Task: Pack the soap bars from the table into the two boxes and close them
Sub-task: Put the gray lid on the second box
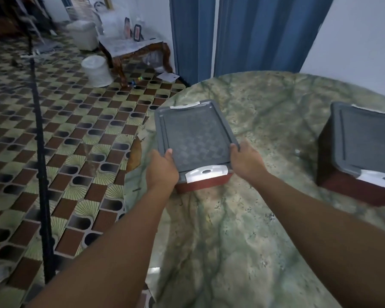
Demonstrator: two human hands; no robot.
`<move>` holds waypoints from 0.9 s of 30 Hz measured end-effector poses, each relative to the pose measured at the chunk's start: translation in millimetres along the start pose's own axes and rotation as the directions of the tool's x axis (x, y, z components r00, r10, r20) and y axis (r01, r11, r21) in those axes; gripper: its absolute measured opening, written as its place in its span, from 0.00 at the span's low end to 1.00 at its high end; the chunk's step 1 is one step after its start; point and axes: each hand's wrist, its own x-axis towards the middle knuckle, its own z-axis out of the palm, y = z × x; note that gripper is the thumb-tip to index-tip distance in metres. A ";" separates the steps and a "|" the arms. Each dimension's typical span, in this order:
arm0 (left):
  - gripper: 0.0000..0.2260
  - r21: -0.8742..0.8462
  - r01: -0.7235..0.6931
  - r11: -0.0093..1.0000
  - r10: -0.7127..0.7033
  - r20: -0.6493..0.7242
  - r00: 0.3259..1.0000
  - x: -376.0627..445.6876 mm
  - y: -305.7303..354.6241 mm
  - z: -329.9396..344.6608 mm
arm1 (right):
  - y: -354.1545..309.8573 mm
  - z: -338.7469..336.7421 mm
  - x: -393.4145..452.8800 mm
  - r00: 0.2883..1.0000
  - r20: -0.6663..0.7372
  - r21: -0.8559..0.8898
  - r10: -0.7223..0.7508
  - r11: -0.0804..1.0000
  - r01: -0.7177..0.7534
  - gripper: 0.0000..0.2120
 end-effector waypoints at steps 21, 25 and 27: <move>0.18 0.118 -0.329 0.937 0.289 0.271 0.918 -53.7 39.0 84.4 | 107.5 -57.4 -96.8 0.889 -0.283 0.352 0.361 0.901 -0.254 0.14; 0.18 0.113 -0.352 0.929 0.307 0.294 0.905 -39.3 47.8 97.4 | 104.7 -61.1 -84.1 0.878 -0.300 0.369 0.372 0.894 -0.253 0.12; 0.18 0.108 -0.365 0.925 0.316 0.317 0.894 -29.3 56.9 106.3 | 102.3 -64.7 -74.0 0.872 -0.312 0.380 0.376 0.891 -0.248 0.14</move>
